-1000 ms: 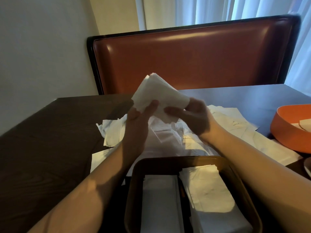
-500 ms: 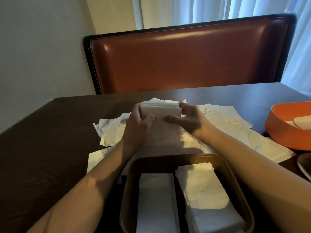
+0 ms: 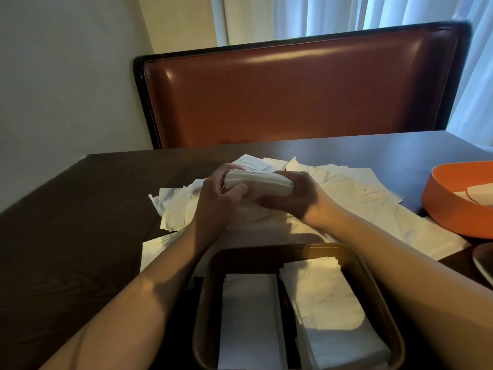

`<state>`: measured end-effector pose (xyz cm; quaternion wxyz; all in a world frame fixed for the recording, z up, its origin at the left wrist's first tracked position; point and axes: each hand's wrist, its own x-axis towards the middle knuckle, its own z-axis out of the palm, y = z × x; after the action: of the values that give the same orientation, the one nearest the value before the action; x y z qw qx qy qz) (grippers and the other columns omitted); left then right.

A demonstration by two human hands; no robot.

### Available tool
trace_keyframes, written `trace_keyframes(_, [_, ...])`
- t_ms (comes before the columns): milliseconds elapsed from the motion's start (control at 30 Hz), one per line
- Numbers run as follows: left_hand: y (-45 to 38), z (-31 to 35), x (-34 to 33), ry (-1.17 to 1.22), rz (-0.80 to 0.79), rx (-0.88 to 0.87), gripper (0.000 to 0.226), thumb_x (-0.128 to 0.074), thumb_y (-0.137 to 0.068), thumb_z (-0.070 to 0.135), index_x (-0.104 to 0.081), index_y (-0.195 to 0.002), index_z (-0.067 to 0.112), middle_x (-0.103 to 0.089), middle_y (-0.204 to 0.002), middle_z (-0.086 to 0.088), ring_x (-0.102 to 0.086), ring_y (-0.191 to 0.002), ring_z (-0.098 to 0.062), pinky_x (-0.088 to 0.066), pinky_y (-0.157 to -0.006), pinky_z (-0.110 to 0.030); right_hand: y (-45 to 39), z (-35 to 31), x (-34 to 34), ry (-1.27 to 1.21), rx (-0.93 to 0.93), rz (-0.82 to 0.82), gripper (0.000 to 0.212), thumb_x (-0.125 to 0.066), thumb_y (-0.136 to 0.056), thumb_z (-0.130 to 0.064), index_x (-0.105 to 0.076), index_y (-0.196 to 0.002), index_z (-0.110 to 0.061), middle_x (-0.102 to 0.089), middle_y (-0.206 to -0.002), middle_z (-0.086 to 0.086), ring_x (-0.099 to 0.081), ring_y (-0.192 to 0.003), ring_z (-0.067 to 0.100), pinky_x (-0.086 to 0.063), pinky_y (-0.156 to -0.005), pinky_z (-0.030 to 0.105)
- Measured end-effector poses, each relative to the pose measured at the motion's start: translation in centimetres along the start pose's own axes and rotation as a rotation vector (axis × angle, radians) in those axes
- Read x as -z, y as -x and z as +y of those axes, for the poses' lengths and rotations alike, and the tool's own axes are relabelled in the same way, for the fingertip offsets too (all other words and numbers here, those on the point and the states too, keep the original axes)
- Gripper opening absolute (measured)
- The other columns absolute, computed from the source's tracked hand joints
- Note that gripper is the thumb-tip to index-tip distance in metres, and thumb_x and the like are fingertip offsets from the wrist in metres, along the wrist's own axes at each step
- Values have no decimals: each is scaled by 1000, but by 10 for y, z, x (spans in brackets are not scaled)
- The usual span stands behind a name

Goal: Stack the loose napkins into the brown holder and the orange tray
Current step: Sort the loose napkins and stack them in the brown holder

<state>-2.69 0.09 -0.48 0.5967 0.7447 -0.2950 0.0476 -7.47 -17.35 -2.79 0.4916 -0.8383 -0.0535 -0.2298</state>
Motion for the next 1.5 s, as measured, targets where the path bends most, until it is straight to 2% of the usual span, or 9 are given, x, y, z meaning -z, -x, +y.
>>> trace_keyframes(133, [1,9,8,157,1,47,25,-59,-73,7,-61,-98,5,-65,-81,-2,-59,-66,-7,-51,-58,-24,1,-17,7,-89,38,26,27,-85,-73,-23,-67,-90,-35,-73,-81,-15,-71,-79,9,-61,-73,40])
trace_keyframes(267, [-6,27,22,120,-79,25,18,-57,-86,3,-60,-100,14,-62,-95,-3,-63,-70,0,-54,-57,-24,-3,-51,27,-145,-21,-189,18,-69,-88,-15,-59,-99,-24,-69,-86,-3,-69,-63,13,-57,-54,23])
trace_keyframes(533, [15,73,54,-124,-188,-86,14,-62,-92,10,-60,-105,14,-61,-97,3,-63,-80,4,-54,-64,-15,14,-96,45,-108,-45,-214,32,-62,-83,-40,-63,-107,-19,-70,-93,1,-68,-67,25,-57,-57,29])
trace_keyframes(633, [39,86,63,-130,-202,-39,20,-69,-87,11,-59,-101,22,-63,-91,3,-65,-81,1,-53,-63,-14,37,-107,47,-101,-77,-148,17,-65,-86,-36,-66,-94,-21,-73,-82,-2,-69,-64,20,-57,-56,25])
trace_keyframes(767, [73,92,62,-160,-242,22,46,-70,-61,48,-54,-97,24,-69,-82,0,-67,-72,-17,-56,-61,-27,64,-112,46,-19,-173,-100,25,-69,-88,-37,-70,-86,-13,-73,-74,7,-69,-60,24,-59,-58,32])
trace_keyframes(1000, [118,92,59,-248,-309,25,33,-63,-64,58,-55,-81,32,-72,-77,1,-66,-69,-33,-52,-60,-44,88,-113,32,-13,-302,-180,13,-69,-91,-26,-66,-98,-15,-71,-85,10,-72,-77,30,-61,-71,47])
trace_keyframes(1200, [138,98,66,-380,-322,15,30,-76,-72,44,-55,-84,28,-66,-84,8,-62,-66,-14,-46,-54,-18,95,-116,16,127,-216,-212,29,-76,-84,-35,-58,-104,-24,-70,-80,0,-65,-61,9,-52,-58,24])
trace_keyframes(1333, [137,99,71,-484,-245,-115,30,-62,-67,53,-56,-80,28,-61,-79,9,-58,-63,-10,-42,-50,-15,99,-115,20,359,-108,-111,24,-70,-87,-42,-60,-100,-25,-72,-79,-4,-63,-64,6,-51,-63,27])
trace_keyframes(1500, [116,82,58,-559,-562,-245,11,-57,-81,33,-65,-88,31,-63,-83,13,-60,-79,-6,-49,-68,-21,100,-112,40,371,-51,-271,13,-56,-96,-32,-63,-84,-31,-71,-70,-6,-67,-64,5,-57,-68,36])
